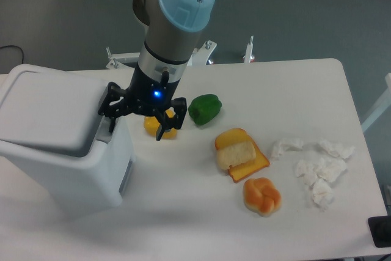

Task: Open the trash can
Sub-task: 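Lift the gripper away from the opened trash can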

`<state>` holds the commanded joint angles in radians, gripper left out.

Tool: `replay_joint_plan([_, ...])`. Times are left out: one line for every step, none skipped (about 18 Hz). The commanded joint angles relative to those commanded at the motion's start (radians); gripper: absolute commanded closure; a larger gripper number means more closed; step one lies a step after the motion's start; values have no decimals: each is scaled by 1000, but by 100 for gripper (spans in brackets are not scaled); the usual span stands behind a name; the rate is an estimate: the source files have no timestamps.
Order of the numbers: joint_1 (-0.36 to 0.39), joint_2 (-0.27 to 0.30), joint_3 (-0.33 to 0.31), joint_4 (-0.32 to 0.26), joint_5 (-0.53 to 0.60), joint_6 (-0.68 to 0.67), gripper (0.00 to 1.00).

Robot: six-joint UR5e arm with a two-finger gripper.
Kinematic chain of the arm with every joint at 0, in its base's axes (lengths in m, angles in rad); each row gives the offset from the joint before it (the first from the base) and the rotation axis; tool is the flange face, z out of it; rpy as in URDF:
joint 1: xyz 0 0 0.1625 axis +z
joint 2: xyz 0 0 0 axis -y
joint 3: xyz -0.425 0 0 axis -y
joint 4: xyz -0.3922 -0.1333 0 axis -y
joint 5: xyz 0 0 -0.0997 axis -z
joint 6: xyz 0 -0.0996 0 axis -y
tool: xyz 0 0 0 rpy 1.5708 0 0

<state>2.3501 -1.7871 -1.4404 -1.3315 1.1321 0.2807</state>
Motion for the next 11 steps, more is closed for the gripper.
replay_joint_plan([0, 0, 0, 0, 0, 0, 0])
replay_joint_plan([0, 0, 0, 0, 0, 0, 0])
replay_joint_plan([0, 0, 0, 0, 0, 0, 0])
replay_joint_plan([0, 2, 2, 0, -2, 0, 0])
replay_joint_plan([0, 2, 3, -2, -5, 0, 0])
replay_joint_plan([0, 3, 8, -2, -6, 0, 0])
replay_joint_plan([2, 5, 11, -2, -8, 2, 0])
replay_joint_plan([3, 8, 14, -2, -14, 2, 0])
replay_joint_plan([6, 9, 20, -2, -24, 2, 0])
replay_joint_plan([9, 11, 29, -2, -32, 2, 0])
replay_joint_plan([12, 11, 37, -2, -34, 3, 0])
